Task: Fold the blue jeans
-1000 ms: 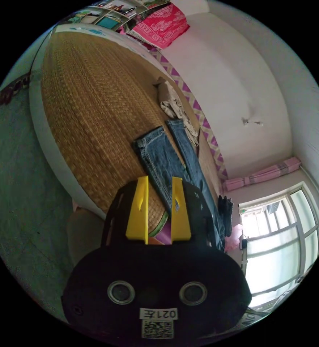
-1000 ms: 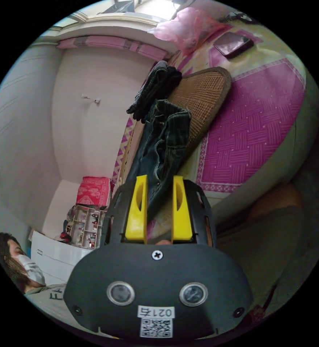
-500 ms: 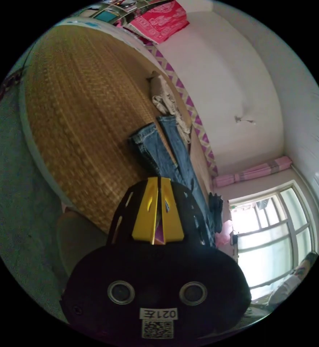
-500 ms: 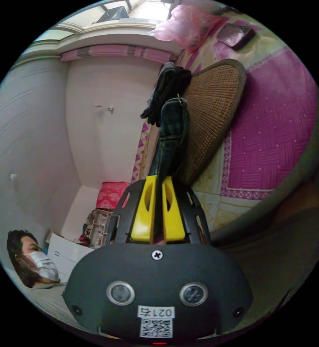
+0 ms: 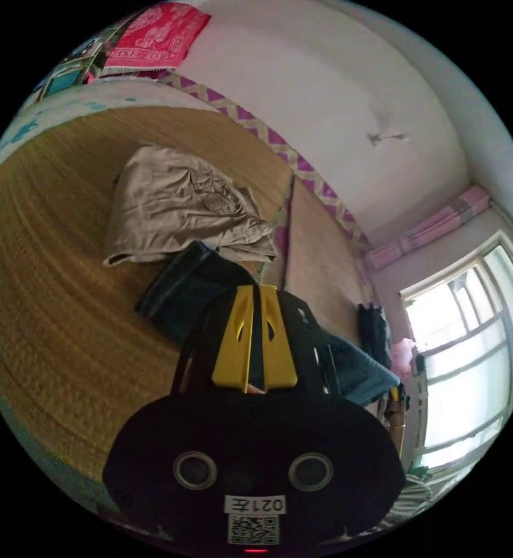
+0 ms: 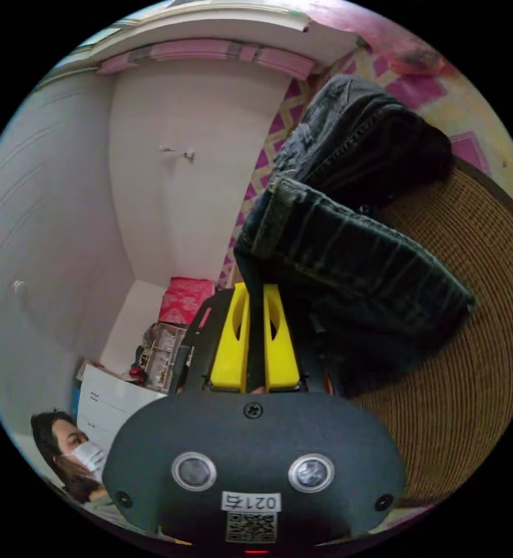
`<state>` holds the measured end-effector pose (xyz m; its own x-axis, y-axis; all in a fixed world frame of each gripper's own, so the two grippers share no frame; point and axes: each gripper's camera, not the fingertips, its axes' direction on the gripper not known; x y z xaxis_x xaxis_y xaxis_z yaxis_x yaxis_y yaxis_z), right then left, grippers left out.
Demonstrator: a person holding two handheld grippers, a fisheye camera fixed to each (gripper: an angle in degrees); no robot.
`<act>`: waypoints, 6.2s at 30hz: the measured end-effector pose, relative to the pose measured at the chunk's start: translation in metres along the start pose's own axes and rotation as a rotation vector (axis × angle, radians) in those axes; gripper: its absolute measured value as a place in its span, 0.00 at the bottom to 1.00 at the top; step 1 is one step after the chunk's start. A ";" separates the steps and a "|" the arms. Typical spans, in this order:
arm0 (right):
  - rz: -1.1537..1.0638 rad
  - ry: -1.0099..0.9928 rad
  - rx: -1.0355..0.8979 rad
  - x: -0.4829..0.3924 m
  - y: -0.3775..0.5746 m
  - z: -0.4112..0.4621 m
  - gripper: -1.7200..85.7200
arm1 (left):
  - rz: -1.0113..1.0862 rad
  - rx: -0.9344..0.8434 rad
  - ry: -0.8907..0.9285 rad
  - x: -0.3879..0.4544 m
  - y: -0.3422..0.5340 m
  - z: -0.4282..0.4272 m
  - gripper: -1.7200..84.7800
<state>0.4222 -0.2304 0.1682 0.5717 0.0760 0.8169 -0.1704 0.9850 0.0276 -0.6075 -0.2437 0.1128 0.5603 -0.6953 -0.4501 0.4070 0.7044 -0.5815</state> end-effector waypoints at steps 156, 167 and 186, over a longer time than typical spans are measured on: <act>-0.242 0.183 -0.544 0.022 -0.011 0.288 0.17 | 0.345 -0.404 0.279 0.170 0.179 0.488 0.16; -0.234 0.019 -0.608 0.062 -0.064 0.282 0.11 | 0.370 -0.313 0.501 0.207 0.164 0.467 0.08; -0.308 0.311 -0.102 0.059 -0.394 0.016 0.12 | 0.803 -0.372 0.474 0.638 0.155 0.687 0.09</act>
<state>0.5101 -0.6161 0.2146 0.8004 -0.1954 0.5668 0.1166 0.9781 0.1725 0.3086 -0.4802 0.2017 0.1916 -0.0754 -0.9786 -0.2619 0.9570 -0.1250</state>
